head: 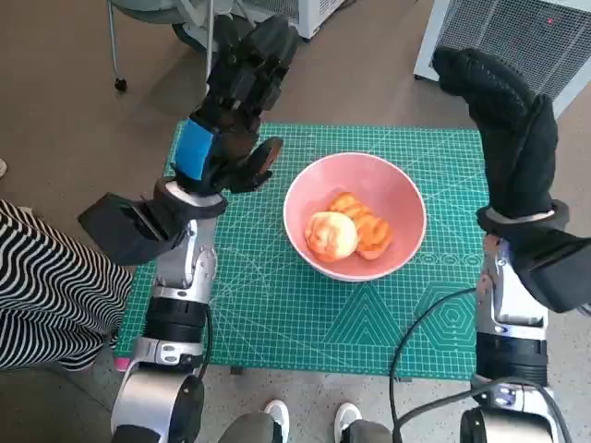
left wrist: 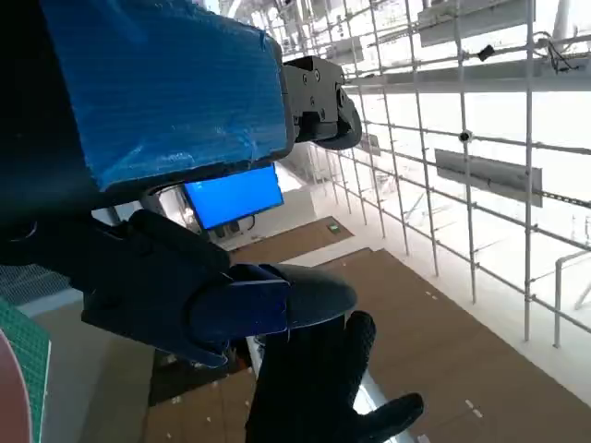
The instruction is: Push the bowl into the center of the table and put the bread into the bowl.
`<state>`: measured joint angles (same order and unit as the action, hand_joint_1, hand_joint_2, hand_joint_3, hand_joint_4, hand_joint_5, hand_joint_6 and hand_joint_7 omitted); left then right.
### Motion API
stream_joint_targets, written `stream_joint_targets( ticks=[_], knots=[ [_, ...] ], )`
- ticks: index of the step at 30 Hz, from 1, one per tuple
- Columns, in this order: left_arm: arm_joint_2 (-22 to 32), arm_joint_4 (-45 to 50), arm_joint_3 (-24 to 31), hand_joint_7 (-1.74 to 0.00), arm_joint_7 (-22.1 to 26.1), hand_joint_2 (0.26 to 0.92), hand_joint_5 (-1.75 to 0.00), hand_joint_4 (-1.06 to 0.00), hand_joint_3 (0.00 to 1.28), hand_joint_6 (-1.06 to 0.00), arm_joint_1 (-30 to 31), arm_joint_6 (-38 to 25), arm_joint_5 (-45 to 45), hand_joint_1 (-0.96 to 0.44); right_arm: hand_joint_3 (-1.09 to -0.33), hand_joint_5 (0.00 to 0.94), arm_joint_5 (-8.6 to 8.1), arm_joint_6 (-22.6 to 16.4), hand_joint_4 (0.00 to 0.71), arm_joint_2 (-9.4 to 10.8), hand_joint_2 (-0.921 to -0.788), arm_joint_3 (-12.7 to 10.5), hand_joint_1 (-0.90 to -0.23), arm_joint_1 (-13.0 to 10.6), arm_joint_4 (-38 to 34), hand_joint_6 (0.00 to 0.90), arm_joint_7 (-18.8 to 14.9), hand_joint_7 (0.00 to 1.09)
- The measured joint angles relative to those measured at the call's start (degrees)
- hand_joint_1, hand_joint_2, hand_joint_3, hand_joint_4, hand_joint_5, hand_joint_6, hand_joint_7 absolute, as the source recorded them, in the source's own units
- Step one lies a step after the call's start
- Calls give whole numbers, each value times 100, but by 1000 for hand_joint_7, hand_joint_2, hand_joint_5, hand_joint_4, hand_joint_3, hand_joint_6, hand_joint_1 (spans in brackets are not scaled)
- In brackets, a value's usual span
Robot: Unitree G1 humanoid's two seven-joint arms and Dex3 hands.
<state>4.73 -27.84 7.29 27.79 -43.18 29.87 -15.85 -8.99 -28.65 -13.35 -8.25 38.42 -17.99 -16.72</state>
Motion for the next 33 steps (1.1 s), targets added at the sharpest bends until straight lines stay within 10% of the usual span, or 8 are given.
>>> stream_joint_targets(
  ticks=[33],
  knots=[
    [57, 255, -121, -506, -351, 921, -138, -81, 412, 1, 236, 142, 441, -733, -743, 1, 17, -4, 140, -27, -921, 31, -694, 80, -127, 3, -1, 465]
  ],
)
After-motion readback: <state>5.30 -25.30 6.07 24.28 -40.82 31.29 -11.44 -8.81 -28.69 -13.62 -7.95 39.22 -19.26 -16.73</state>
